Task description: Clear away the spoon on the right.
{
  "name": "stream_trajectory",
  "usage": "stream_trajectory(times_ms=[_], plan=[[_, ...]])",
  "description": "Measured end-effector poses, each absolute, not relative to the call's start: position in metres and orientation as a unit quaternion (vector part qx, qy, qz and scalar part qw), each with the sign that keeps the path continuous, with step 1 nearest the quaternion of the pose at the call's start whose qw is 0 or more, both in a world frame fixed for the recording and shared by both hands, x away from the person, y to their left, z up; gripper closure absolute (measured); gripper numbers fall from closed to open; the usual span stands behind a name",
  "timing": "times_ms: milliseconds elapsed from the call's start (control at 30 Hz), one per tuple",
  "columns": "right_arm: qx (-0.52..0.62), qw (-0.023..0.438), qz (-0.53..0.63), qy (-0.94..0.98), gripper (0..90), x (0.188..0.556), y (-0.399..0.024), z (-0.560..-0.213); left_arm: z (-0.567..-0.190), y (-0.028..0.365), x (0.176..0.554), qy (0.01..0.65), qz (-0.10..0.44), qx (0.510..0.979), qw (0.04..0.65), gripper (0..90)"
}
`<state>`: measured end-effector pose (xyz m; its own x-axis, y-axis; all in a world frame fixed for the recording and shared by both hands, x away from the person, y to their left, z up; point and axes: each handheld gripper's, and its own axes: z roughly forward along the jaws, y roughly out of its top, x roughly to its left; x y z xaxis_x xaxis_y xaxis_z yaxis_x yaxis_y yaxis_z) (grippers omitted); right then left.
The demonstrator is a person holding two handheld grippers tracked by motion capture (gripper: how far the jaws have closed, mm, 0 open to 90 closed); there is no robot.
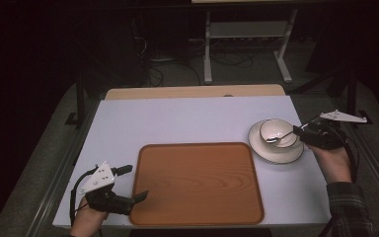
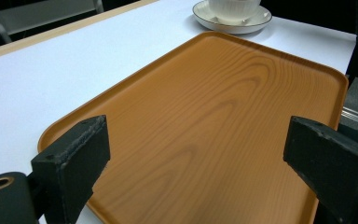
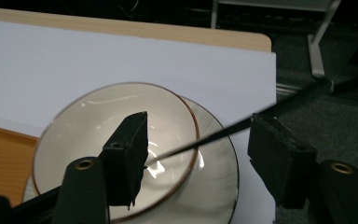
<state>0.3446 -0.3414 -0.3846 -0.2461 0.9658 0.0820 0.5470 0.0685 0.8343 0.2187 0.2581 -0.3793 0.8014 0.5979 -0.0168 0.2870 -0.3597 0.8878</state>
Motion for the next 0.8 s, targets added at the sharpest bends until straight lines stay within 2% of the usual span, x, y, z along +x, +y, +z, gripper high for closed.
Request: stream_trajectory(times_ms=[367,800], plan=[[0.576,0.242,0.407,0.666,35.8,0.353,-0.352,-0.403,-0.380,0.259,0.220,0.276,0.155,0.809,0.496,6.5],[0.570,0.219,0.422,0.671,36.6,0.373,-0.343,-0.419,-0.380,0.258,0.219,0.275,0.155,0.810,0.494,6.6]])
